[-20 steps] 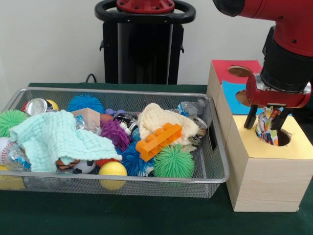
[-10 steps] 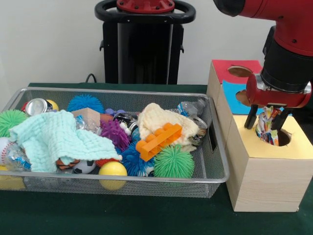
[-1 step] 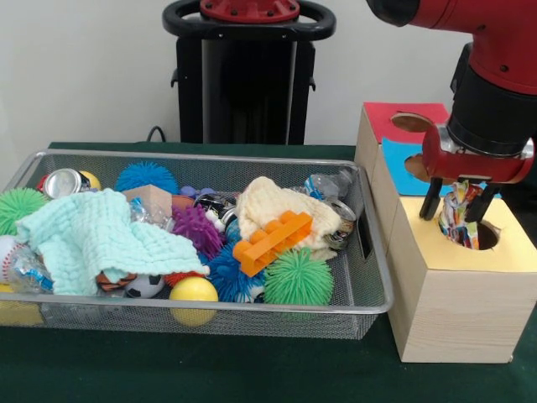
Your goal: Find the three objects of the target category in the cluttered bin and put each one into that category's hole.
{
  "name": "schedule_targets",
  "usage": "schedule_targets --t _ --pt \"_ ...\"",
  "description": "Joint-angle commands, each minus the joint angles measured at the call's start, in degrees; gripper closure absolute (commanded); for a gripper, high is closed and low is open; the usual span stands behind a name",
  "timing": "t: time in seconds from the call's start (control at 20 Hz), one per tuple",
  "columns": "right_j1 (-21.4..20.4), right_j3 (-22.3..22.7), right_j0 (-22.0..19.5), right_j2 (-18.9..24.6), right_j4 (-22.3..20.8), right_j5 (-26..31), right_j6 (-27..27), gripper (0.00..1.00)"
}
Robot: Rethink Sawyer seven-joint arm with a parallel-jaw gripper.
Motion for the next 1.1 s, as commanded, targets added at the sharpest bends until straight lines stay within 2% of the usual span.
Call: schedule_targets --t 0.05,0.3,0.45,1.1 --pt "0.59 7.71 0.26 5.26 1.44 -2.58 11.42 0.00" --pt "1.40 6.73 0.35 5.11 1.27 -2.54 11.71 0.00" --pt "0.77 5.64 0.27 4.86 1.30 -0.41 11.53 0.00" --pt "-1.02 5.50 0.86 4.25 1.14 0.52 11.58 0.00"
